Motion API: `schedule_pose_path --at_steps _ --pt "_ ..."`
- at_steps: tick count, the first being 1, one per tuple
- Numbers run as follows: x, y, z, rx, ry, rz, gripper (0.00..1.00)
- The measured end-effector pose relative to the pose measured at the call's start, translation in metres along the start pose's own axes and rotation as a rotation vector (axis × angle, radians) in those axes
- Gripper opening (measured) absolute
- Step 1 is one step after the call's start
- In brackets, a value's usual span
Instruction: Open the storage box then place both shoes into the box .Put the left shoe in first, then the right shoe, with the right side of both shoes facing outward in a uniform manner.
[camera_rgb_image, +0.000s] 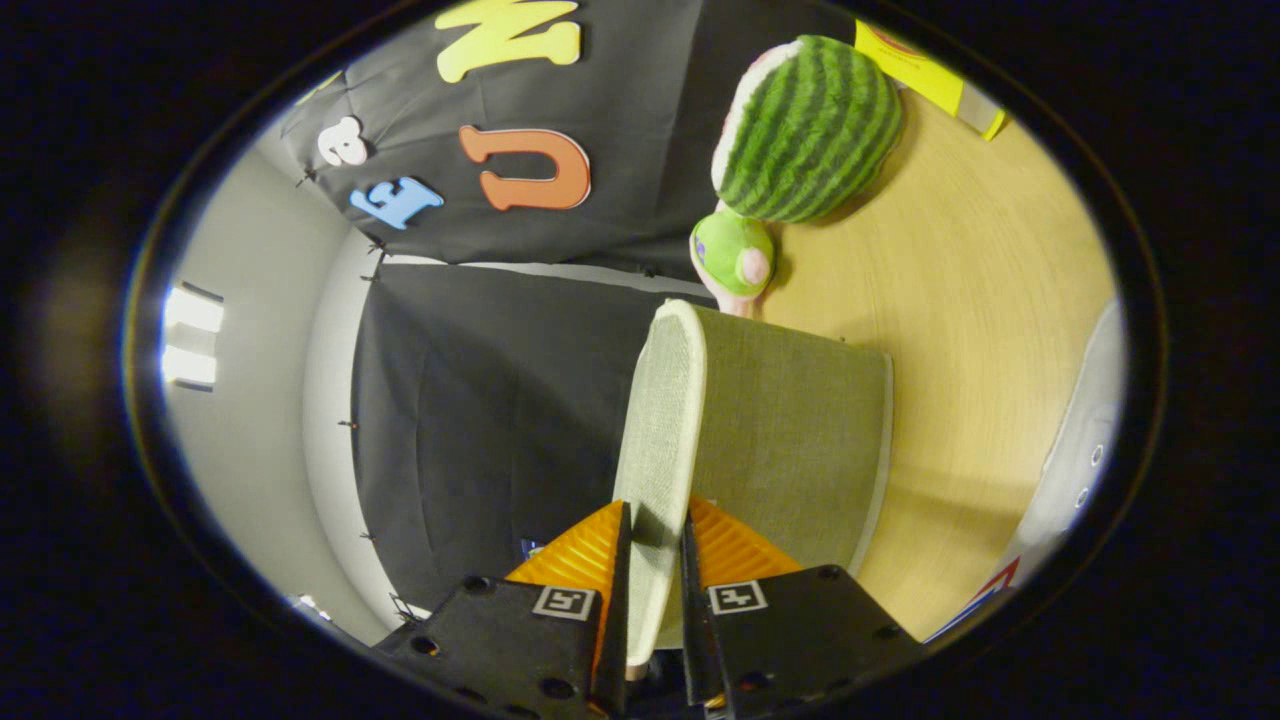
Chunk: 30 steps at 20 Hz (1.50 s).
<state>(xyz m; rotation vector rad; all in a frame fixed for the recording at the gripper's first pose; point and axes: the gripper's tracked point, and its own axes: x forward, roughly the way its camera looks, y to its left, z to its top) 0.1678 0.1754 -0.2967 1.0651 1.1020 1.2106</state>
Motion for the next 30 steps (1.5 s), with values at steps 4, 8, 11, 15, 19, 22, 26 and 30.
schedule_pose_path --at_steps 4,8,11,15,19,22,26,30 --pt "-0.001 0.012 0.004 -0.003 -0.049 -0.030 0.06" --pt "0.000 0.041 0.001 -0.045 -0.065 -0.047 0.05" --pt "0.005 0.068 -0.007 -0.119 -0.071 -0.071 0.05" --pt "0.026 0.105 -0.012 -0.165 -0.102 -0.148 0.05" --pt "0.058 0.141 -0.026 -0.290 -0.108 -0.273 0.06" --pt "0.087 0.166 -0.031 -0.358 -0.125 -0.303 0.06" --pt "0.130 0.184 -0.033 -0.412 -0.165 -0.315 0.08" --pt "0.175 0.195 -0.040 -0.456 -0.171 -0.314 0.10"
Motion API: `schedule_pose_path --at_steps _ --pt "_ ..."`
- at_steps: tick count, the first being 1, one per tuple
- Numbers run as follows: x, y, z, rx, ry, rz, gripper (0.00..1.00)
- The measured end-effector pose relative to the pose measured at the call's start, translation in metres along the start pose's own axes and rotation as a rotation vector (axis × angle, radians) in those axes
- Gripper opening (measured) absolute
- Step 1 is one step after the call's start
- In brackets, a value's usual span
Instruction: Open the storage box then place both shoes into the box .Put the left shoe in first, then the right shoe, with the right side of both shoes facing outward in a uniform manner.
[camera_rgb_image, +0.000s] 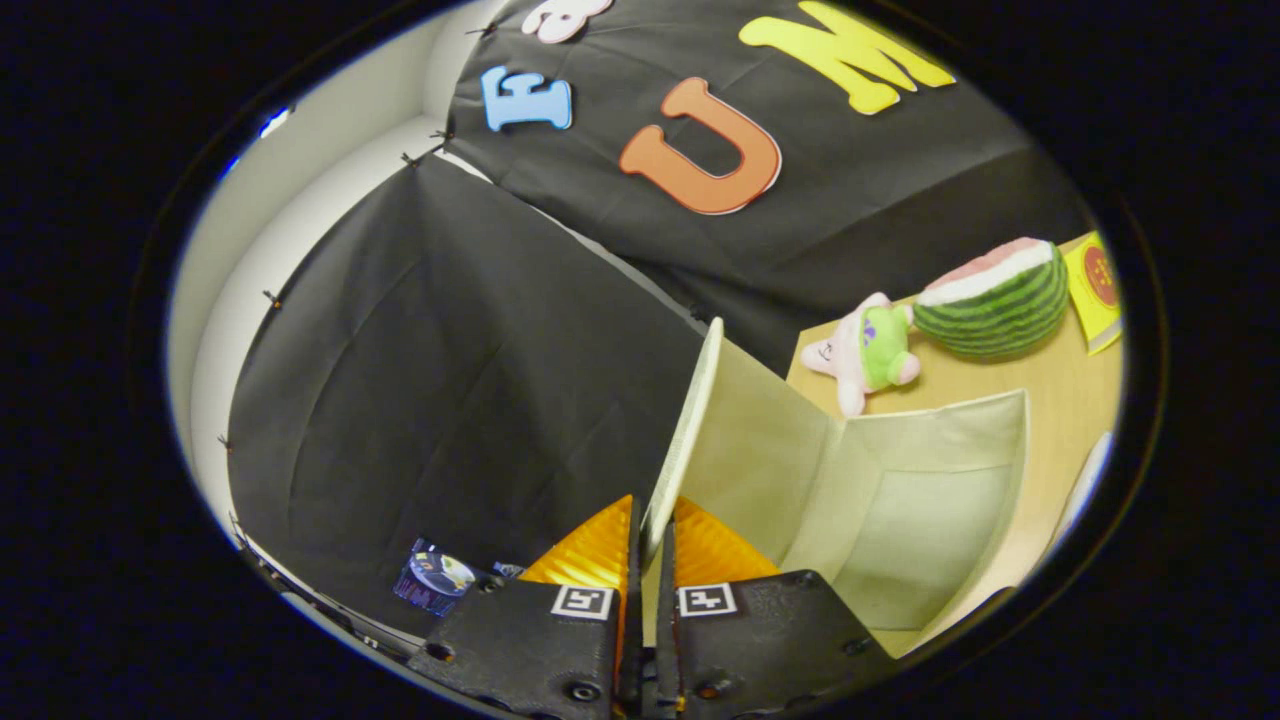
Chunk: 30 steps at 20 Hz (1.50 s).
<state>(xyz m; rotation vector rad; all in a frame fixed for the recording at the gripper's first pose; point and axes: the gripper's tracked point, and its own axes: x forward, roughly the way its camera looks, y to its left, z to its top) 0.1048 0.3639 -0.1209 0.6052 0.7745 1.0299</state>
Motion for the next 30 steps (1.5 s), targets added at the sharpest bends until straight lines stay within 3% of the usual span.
schedule_pose_path --at_steps 4,6,9,12,18,26,30 --pt "0.033 0.025 -0.005 0.009 -0.013 0.048 0.16" --pt "0.041 0.027 -0.015 0.065 0.026 0.046 0.50" --pt "0.037 0.015 -0.029 0.049 0.046 -0.047 0.99" --pt "0.019 0.000 -0.033 0.025 0.067 -0.095 1.00" --pt "-0.044 -0.079 -0.028 -0.102 0.083 -0.318 1.00" --pt "-0.142 -0.206 -0.027 -0.111 0.142 -0.584 1.00" --pt "-0.193 -0.262 -0.032 -0.051 0.189 -0.693 1.00"
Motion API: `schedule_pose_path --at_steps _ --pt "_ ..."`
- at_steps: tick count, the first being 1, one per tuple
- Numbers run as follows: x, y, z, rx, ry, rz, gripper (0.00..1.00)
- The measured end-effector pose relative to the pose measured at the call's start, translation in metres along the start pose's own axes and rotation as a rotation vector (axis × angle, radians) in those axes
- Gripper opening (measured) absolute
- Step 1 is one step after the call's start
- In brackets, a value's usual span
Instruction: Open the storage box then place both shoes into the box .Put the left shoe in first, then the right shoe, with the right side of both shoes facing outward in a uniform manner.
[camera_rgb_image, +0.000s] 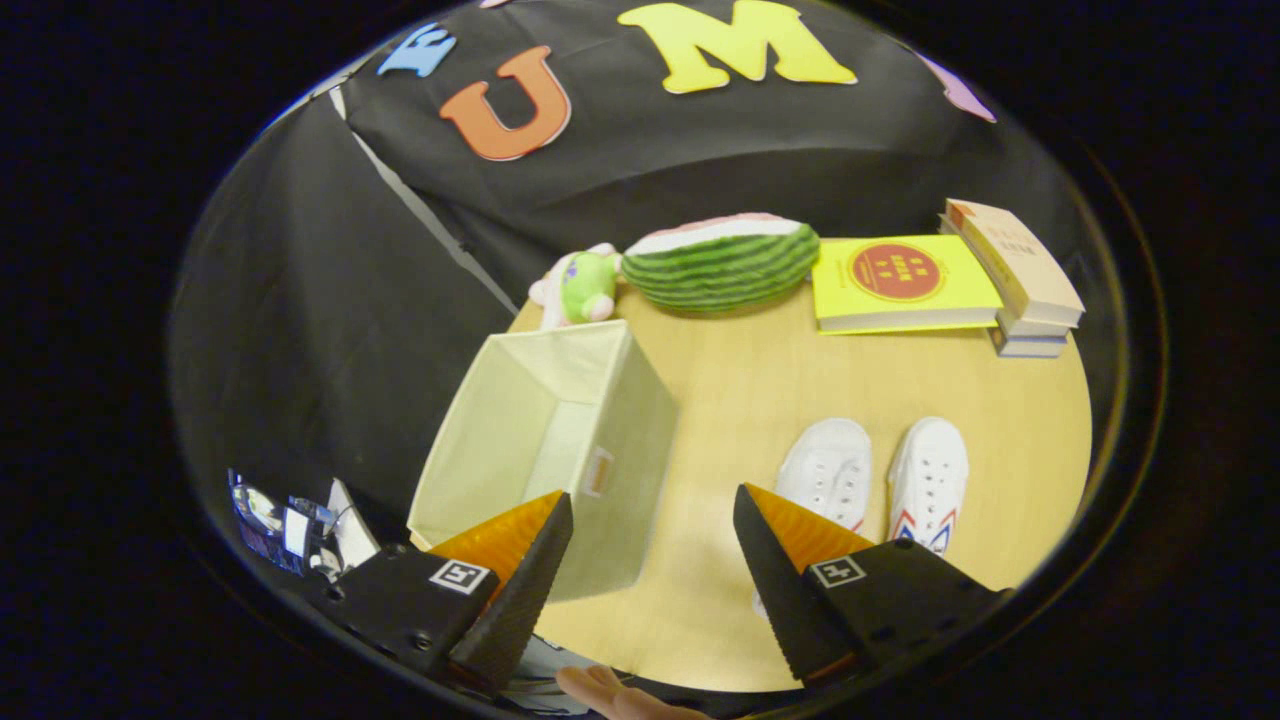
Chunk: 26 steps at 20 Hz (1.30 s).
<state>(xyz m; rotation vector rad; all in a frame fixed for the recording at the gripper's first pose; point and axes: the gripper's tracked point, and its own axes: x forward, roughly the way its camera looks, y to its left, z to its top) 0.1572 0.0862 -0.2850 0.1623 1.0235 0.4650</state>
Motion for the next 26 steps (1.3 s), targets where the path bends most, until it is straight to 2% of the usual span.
schedule_pose_path --at_steps 6,10,13,15,18,20,24,25,26 --pt "0.020 -0.079 -0.045 -0.014 0.153 -0.128 0.99" --pt "0.045 -0.114 -0.067 -0.032 0.221 -0.197 0.90" --pt "0.048 -0.134 -0.086 -0.056 0.297 -0.267 0.67" --pt "0.054 -0.146 -0.087 -0.061 0.306 -0.309 0.62" --pt "0.073 -0.137 -0.087 -0.036 0.301 -0.247 0.52" --pt "0.077 -0.138 -0.087 -0.006 0.285 -0.235 0.36" --pt "0.073 -0.139 -0.084 0.078 0.244 -0.193 0.18" --pt "0.079 -0.140 -0.081 0.118 0.226 -0.165 0.08" --pt "0.075 -0.135 -0.079 0.145 0.216 -0.145 0.07"
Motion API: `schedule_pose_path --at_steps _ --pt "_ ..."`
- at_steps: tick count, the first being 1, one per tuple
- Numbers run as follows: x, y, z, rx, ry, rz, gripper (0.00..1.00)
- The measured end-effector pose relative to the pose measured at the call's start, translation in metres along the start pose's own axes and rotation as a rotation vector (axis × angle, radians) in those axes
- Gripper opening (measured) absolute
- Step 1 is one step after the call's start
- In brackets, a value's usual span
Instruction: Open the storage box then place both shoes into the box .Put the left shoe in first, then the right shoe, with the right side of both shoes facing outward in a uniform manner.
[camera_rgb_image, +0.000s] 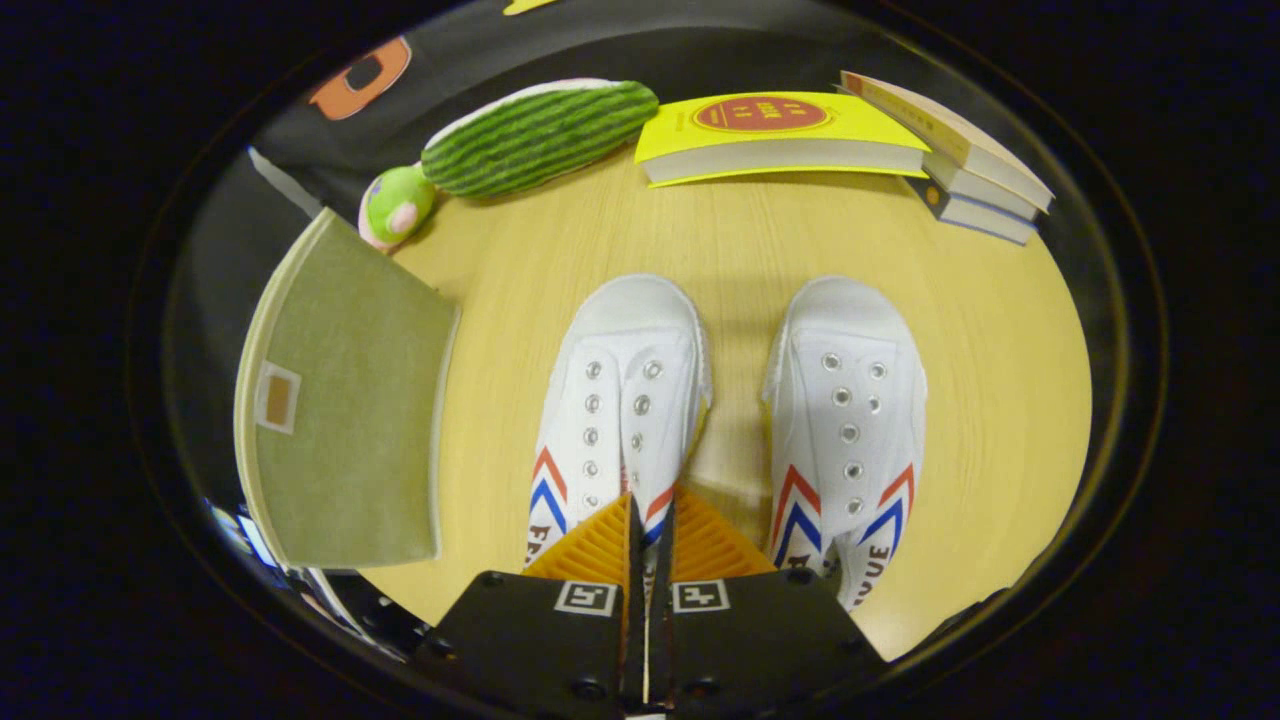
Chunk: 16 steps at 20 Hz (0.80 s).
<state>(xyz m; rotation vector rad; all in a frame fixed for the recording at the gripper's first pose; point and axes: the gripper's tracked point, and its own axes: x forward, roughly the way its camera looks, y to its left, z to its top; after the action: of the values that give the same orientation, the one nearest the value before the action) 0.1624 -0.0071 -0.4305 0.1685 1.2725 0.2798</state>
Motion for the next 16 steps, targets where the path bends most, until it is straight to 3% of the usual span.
schedule_pose_path --at_steps 7,16 --pt "-0.056 0.036 0.011 0.065 -0.075 0.094 0.06" --pt "-0.151 0.137 0.039 0.078 -0.208 0.220 0.06"
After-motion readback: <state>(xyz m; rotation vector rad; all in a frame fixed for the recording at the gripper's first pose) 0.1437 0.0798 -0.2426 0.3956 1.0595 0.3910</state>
